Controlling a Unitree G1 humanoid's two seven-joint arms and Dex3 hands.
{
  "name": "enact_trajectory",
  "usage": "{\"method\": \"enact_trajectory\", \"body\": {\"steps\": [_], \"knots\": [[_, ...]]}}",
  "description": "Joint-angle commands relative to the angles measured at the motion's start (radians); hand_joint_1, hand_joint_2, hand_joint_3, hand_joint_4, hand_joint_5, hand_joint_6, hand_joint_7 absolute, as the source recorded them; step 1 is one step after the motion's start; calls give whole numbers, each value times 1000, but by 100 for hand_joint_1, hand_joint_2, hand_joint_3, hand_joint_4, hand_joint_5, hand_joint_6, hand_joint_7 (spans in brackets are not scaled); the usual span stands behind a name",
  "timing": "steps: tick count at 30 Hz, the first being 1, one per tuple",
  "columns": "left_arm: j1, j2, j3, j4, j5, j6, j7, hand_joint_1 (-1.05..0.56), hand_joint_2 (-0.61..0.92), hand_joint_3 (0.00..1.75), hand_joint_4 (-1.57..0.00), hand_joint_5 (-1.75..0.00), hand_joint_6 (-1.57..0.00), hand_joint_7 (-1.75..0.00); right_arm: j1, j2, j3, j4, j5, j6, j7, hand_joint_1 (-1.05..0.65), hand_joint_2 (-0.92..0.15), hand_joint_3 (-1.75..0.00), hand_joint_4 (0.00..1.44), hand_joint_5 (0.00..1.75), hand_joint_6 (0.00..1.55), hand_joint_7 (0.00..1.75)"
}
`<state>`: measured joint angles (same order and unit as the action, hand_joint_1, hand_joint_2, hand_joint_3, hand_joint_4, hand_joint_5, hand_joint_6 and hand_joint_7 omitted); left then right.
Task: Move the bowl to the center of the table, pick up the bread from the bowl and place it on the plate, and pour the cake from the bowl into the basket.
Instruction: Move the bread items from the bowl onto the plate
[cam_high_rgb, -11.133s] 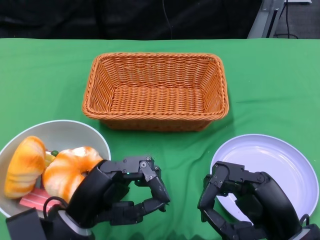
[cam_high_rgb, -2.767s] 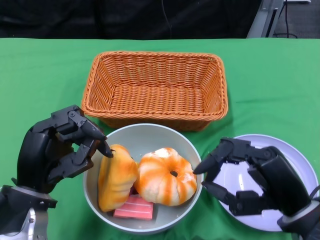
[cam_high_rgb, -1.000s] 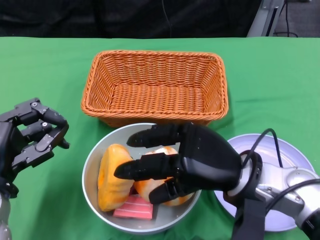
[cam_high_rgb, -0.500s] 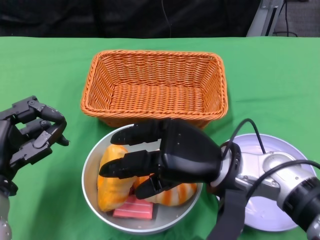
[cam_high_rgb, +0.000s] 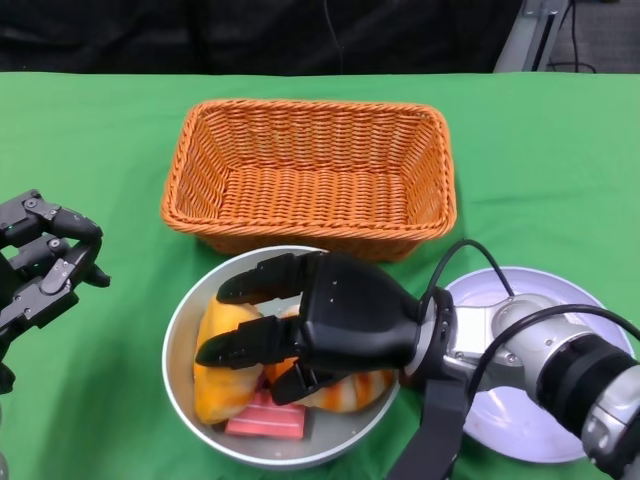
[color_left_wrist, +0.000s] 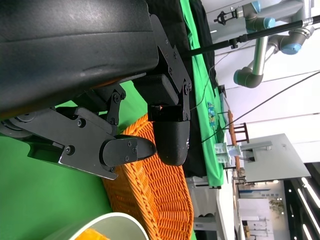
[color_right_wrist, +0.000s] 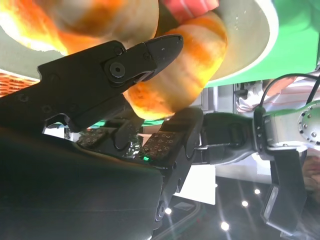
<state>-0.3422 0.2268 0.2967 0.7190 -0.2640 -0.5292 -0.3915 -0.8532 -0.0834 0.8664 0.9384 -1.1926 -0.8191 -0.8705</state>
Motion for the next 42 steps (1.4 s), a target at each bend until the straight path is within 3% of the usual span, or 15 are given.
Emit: {"method": "enact_trajectory", "body": {"steps": [1, 12, 23, 33, 38, 42], "knots": [[3, 33, 21, 6, 4, -25, 18, -8, 87, 51, -83, -134, -86, -106, -28, 21, 32, 44, -6, 24, -18, -57, -77, 0, 76, 0, 76, 0], [7, 27, 34, -4, -15, -5, 15, -9, 90, 44, -83, -133, -87, -101, -42, 66, 68, 103, 3, 94, -139, -58, -76, -1, 78, 1, 76, 1], [5, 27, 36, 5, -23, -8, 1, -8, 92, 42, -81, -135, -84, -103, -49, 73, 75, 102, 8, 111, -218, -55, -77, 0, 85, 5, 79, 1], [0, 29, 36, 23, -27, -25, -14, -7, 91, 41, -82, -135, -86, -103, -42, 74, 77, 85, 44, 139, 26, -59, -75, 0, 85, 4, 82, 1], [-4, 30, 32, 28, -24, -32, -15, -7, 91, 42, -84, -135, -87, -102, -31, 60, 76, 32, 72, 163, 203, -67, -74, 0, 85, 2, 80, 0], [-5, 31, 32, 34, -18, -40, -10, -8, 89, 45, -84, -137, -87, -105, -20, 49, 78, -13, 83, 185, 285, -70, -75, 0, 85, 2, 79, 0]]}}
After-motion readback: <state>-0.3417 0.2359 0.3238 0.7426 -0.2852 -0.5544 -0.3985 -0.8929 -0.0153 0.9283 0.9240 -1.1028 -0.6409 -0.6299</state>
